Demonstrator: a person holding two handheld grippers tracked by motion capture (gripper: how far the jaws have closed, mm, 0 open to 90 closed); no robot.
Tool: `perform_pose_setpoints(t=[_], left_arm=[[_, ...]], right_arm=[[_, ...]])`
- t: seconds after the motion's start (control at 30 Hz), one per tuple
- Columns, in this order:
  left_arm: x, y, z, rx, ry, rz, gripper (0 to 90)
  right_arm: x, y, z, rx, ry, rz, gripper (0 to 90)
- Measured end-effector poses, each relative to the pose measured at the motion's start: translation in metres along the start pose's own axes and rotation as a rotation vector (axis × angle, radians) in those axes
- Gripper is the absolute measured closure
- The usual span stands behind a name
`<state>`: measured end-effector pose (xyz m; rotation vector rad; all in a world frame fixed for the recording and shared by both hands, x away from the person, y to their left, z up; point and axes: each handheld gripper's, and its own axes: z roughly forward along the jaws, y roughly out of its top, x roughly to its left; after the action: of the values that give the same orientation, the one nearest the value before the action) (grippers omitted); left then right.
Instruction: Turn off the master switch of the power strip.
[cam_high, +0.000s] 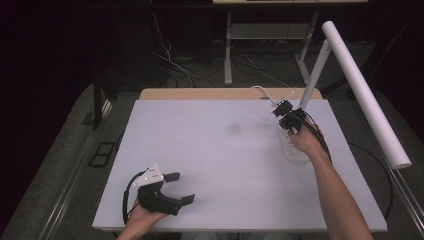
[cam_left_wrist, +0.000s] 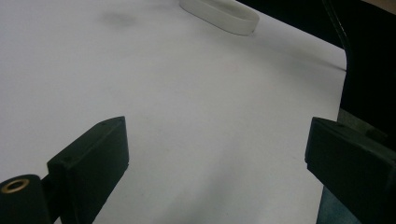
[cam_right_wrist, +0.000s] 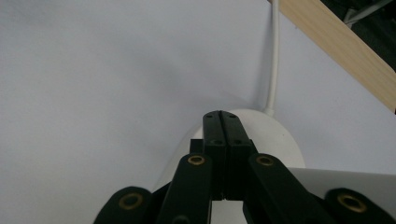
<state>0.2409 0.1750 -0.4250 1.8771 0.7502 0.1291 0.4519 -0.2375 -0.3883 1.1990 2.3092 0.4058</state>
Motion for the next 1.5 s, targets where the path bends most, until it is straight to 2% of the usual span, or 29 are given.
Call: perform_pose_setpoints(t=[0.2,0.27,0.33,0.37,0.4,0.43,0.47,0.5,0.53,0.57,0.6,0.7,0.77,0.8,0.87,0.97,1.03,1.1,1.23,1.5], left_arm=[[-0.001,0.0,0.0,0.001,-0.002,0.001,5.3],[-0.001,0.0,0.0,-0.001,-0.002,0.001,5.3],[-0.001,0.0,0.0,-0.002,-0.002,-0.001,5.3],[-0.001,0.0,0.0,-0.003,-0.003,-0.002,5.3],[-0.001,0.0,0.0,-0.003,-0.002,-0.002,5.3],[-0.002,0.0,0.0,-0.003,-0.002,-0.001,5.3],[-0.002,0.0,0.0,-0.003,-0.002,-0.001,5.4],[-0.002,0.001,0.0,-0.003,-0.002,0.002,5.4],[-0.001,0.001,0.001,-0.002,-0.002,0.002,5.4],[-0.002,0.001,0.001,-0.001,-0.001,0.002,5.4],[-0.002,0.001,0.001,-0.001,-0.001,0.003,5.4],[-0.002,0.001,0.001,0.0,-0.002,0.004,5.4],[-0.002,0.001,0.002,-0.001,-0.003,0.004,5.3],[-0.002,0.001,0.002,-0.001,-0.004,0.005,5.3],[-0.002,0.001,0.002,-0.003,-0.009,0.006,5.1],[-0.002,0.002,0.001,-0.006,-0.008,0.007,5.0],[-0.002,0.001,0.002,-0.007,-0.009,0.006,5.0],[-0.002,0.001,0.002,-0.007,-0.009,0.003,5.0],[-0.002,0.002,0.003,-0.005,-0.011,0.005,5.0],[-0.003,0.002,0.005,-0.001,-0.014,0.004,5.0]], right_arm=[[0.004,0.001,-0.011,-0.033,0.005,0.004,89.4],[0.006,0.002,-0.017,-0.062,0.027,0.006,89.3],[0.007,0.002,-0.019,-0.068,0.035,0.011,89.3],[0.008,0.002,-0.026,-0.092,0.051,0.021,86.3],[0.008,0.002,-0.026,-0.092,0.051,0.021,86.3],[0.009,0.002,-0.032,-0.12,0.074,0.034,78.7],[0.009,0.002,-0.032,-0.12,0.074,0.034,78.7],[0.011,0.0,-0.036,-0.145,0.098,0.054,71.8],[0.011,0.0,-0.036,-0.145,0.098,0.054,71.8],[0.013,-0.002,-0.042,-0.163,0.131,0.082,65.3],[0.013,-0.002,-0.042,-0.163,0.131,0.082,65.3],[0.015,-0.008,-0.047,-0.191,0.182,0.096,50.8],[0.016,-0.012,-0.051,-0.204,0.212,0.104,45.3],[0.016,-0.012,-0.051,-0.204,0.212,0.104,45.3],[0.016,-0.016,-0.056,-0.216,0.243,0.125,32.5],[0.015,-0.024,-0.061,-0.238,0.307,0.129,12.7],[0.016,-0.029,-0.066,-0.25,0.337,0.133,9.6],[0.018,-0.034,-0.071,-0.252,0.362,0.139,0.5],[0.021,-0.046,-0.079,-0.289,0.392,0.129,0.1],[0.031,-0.068,-0.09,-0.325,0.419,0.13,0.1]])
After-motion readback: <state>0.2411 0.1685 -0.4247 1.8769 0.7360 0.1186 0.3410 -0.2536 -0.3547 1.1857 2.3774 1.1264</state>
